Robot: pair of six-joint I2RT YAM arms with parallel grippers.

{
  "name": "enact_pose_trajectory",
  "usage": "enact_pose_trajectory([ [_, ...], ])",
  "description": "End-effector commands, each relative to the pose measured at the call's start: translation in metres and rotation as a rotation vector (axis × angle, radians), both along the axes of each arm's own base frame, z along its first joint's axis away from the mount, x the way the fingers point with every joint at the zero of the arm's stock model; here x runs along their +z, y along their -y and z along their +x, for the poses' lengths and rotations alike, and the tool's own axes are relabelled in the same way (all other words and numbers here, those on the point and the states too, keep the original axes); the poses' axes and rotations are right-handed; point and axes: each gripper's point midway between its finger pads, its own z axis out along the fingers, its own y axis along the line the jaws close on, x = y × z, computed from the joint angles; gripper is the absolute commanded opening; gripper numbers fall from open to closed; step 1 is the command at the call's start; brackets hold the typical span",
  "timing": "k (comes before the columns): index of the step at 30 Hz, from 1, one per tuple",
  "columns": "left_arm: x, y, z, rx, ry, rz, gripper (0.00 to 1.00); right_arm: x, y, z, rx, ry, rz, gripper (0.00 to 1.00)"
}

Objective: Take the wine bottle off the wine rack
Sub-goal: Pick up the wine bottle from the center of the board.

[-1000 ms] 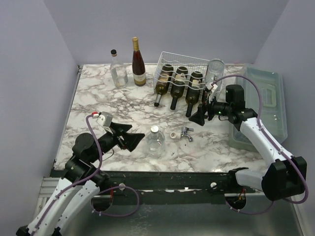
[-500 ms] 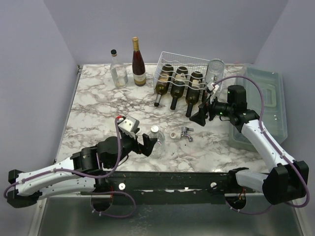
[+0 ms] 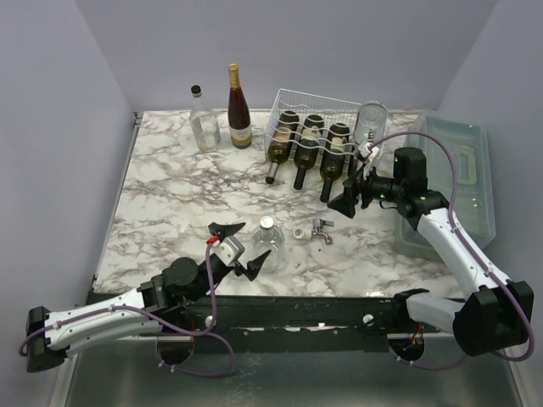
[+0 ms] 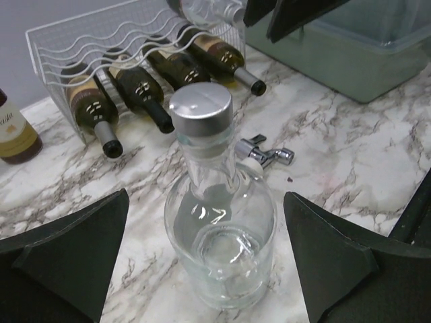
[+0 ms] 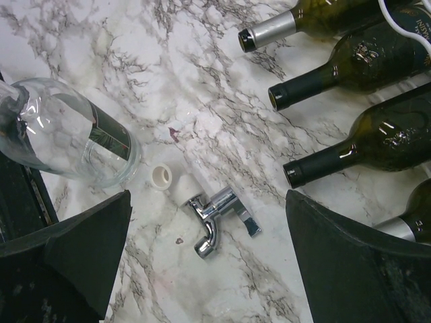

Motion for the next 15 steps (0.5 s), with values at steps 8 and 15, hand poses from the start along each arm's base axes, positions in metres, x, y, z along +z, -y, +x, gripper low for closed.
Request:
enact_pose_trajectory([
  [8,0.017,0.018,0.011,-0.053,0.045,-0.092,0.97,0.002,0.001,-0.001,0.012,0.035,-0.004,1.00],
  [15,0.017,0.022,0.029,-0.029,0.028,-0.106,0.86,0.001,0.001,-0.001,0.017,0.033,-0.006,1.00],
])
